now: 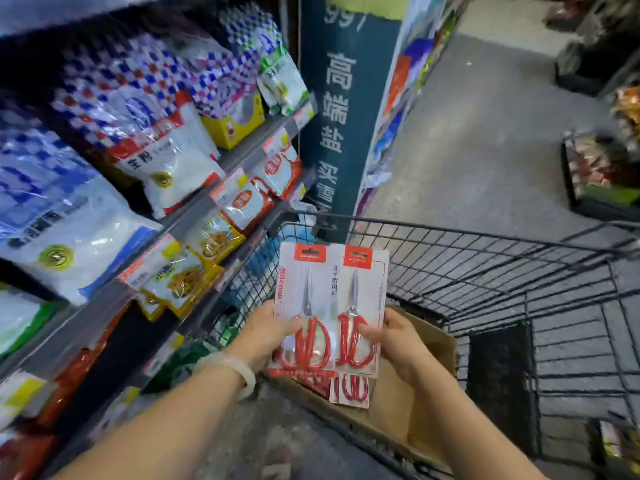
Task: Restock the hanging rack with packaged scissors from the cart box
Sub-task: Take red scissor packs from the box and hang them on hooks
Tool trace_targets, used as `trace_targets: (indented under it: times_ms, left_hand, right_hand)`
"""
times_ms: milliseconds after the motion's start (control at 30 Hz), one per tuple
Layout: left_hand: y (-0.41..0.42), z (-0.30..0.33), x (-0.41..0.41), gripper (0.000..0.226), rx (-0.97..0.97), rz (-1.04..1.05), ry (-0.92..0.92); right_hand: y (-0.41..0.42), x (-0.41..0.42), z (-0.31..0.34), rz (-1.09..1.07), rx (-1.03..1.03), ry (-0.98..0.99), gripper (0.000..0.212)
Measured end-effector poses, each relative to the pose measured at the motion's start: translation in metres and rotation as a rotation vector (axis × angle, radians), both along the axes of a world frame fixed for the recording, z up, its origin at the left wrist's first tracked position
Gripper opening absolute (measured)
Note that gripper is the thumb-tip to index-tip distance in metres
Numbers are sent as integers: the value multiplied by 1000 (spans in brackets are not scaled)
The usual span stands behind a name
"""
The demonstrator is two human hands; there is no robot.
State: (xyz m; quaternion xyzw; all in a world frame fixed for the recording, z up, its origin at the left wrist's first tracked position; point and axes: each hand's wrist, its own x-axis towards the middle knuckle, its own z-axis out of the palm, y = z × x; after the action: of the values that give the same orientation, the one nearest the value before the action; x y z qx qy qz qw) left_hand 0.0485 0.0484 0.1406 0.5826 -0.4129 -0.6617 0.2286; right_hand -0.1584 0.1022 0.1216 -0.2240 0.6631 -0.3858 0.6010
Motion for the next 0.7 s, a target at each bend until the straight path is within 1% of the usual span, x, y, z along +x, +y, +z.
trace_targets:
  times_ms: [67,133,300,367,433,533,633,667,700]
  left_hand:
    - [23,12,19,21,-4,77,24]
    - [51,23,39,30,12,175,46]
    - [141,42,94,25,-53,447,60]
    - [174,50,122,26,-86,547,18]
    - [206,58,153,27,-98,638,10]
    - [258,67,201,33,-123,786,-17]
    - [323,72,245,40,-178,891,-23]
    - [347,73,261,38,-191,934,-31]
    - [374,79,274,30,-196,984,-53]
  right_hand:
    - [6,11,16,108,-23,-15,32]
    - [16,26,30,213,-54,-18,28]
    - [56,92,50,383,-128,-7,25]
    - [71,125,57,451,-150,-13,23]
    - [85,161,66,541,-173,8,26]
    - [107,217,80,691,-224,20,29]
    - [139,278,87,839,-269,30,31]
    - [153,300,89,889,-285,34,33]
    - [170,323,92,941,-300,34,34]
